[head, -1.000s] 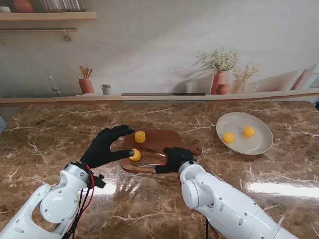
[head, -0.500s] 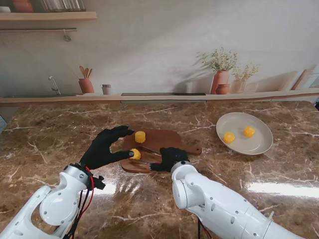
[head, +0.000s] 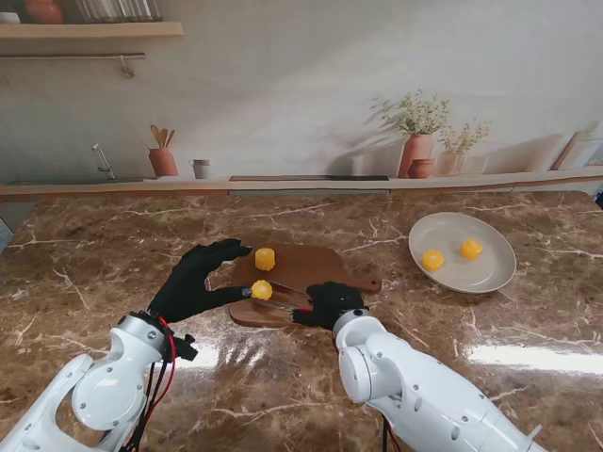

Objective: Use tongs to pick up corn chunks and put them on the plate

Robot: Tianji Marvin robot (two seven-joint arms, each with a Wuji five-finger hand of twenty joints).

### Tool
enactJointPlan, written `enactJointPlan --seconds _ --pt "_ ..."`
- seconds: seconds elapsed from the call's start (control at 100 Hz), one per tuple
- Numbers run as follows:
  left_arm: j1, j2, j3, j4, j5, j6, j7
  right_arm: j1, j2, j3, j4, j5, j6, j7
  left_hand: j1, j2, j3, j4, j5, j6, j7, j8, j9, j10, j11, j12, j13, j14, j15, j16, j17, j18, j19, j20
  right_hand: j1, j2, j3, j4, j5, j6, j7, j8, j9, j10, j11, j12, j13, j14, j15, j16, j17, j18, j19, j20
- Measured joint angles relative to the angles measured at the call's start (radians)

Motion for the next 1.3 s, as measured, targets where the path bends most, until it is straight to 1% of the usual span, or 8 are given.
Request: enactJointPlan --seconds 0.18,0.35,0.47,0.63,0.79,0.94,1.24,1.3 --pt "0.001 0.0 0.001 0.0 0.002 0.0 0.005 -0.121 0.015 0.139 -0.097 -0.084 -0.011 0.008 0.0 0.0 0.0 0.0 0.0 0.0 0.0 0.0 0.0 0.0 0.0 0.0 0.0 0.0 0.0 0.0 0.0 0.0 -0.01 0.0 -0.007 -0.011 0.019 0.0 0.011 0.0 0.018 0.009 0.009 0.002 -0.009 0.0 0.001 0.005 0.0 0.0 0.002 0.006 0.0 0.0" --pt "-0.002 -0.001 0.005 0.003 0.002 -0.002 0.011 -0.209 0.022 0.278 -0.18 -0.138 -0.015 0.026 0.0 0.0 -0.012 0.0 0.0 0.0 0.0 0.0 0.0 0.0 0.0 0.0 0.0 0.0 0.0 0.0 0.0 0.0 -0.01 0.0 -0.015 -0.024 0.051 -0.018 0.014 0.0 0.019 0.009 0.019 0.004 -0.01 0.0 0.008 0.01 0.0 0.0 0.004 0.012 0.0 0.0" --pt "-0.008 -0.001 0.011 0.007 0.002 -0.005 0.013 -0.235 0.023 0.362 -0.208 -0.155 0.028 0.051 0.0 0.0 -0.012 0.0 0.0 0.0 0.0 0.0 0.0 0.0 0.0 0.0 0.0 0.0 0.0 0.0 0.0 0.0 -0.01 0.001 -0.015 -0.033 0.06 -0.018 0.023 0.0 0.027 0.009 0.022 0.006 -0.01 0.0 0.009 0.011 0.0 0.0 0.005 0.014 0.0 0.0" --pt "-0.011 -0.002 0.019 0.012 0.002 -0.007 0.026 -0.235 0.023 0.478 -0.2 -0.171 0.081 0.095 0.0 0.0 -0.012 0.0 0.0 0.0 0.0 0.0 0.0 0.0 0.0 0.0 0.0 0.0 0.0 0.0 0.0 0.0 -0.01 0.005 -0.016 -0.037 0.066 -0.018 0.023 0.0 0.027 0.009 0.023 0.006 -0.01 0.0 0.009 0.012 0.0 0.0 0.005 0.015 0.001 0.0" --pt "-0.015 -0.002 0.018 0.021 0.003 -0.006 0.01 -0.212 0.03 0.559 -0.142 -0.208 0.129 0.103 0.0 0.012 -0.012 0.0 0.0 0.0 0.0 0.0 0.0 0.0 0.0 0.003 -0.015 0.0 0.0 0.0 0.0 -0.002 -0.01 0.015 -0.016 -0.037 0.066 -0.018 0.023 0.0 0.029 0.009 0.023 0.007 -0.01 0.0 0.009 0.012 0.0 0.001 0.005 0.015 0.001 0.0" --pt "-0.028 -0.002 0.022 0.037 0.002 -0.006 0.009 -0.169 0.042 0.594 -0.06 -0.222 0.185 0.131 0.0 0.012 -0.012 0.0 0.0 0.0 0.0 0.0 0.0 0.0 0.0 0.003 -0.024 0.0 -0.001 0.0 -0.001 -0.003 -0.01 0.016 -0.016 -0.037 0.066 -0.018 0.024 0.0 0.029 0.009 0.024 0.007 -0.01 0.0 0.009 0.012 0.0 0.01 0.006 0.015 0.001 0.0" --pt "-0.04 -0.002 0.027 0.05 -0.003 -0.003 0.004 -0.014 0.058 0.57 0.183 -0.161 0.162 0.087 0.0 0.012 -0.012 0.0 0.0 0.0 0.0 0.0 0.0 0.0 0.0 0.003 -0.024 0.0 -0.001 0.0 -0.001 -0.004 -0.01 0.016 -0.018 -0.04 0.067 -0.018 0.033 0.0 0.041 0.008 0.03 0.007 -0.01 0.0 0.009 0.012 0.0 0.013 0.006 0.015 0.002 0.0" --pt "-0.04 -0.002 0.029 0.05 -0.003 -0.001 0.005 0.017 0.062 0.544 0.216 -0.153 0.163 0.081 0.0 0.012 -0.012 0.0 0.0 0.0 0.0 0.0 0.0 0.0 0.0 0.003 -0.024 0.0 -0.001 0.0 -0.001 -0.004 -0.01 0.016 -0.073 -0.089 0.161 -0.019 0.036 -0.008 0.041 -0.012 0.031 0.005 -0.01 0.0 0.01 0.01 0.0 0.013 0.007 0.015 0.003 0.0"
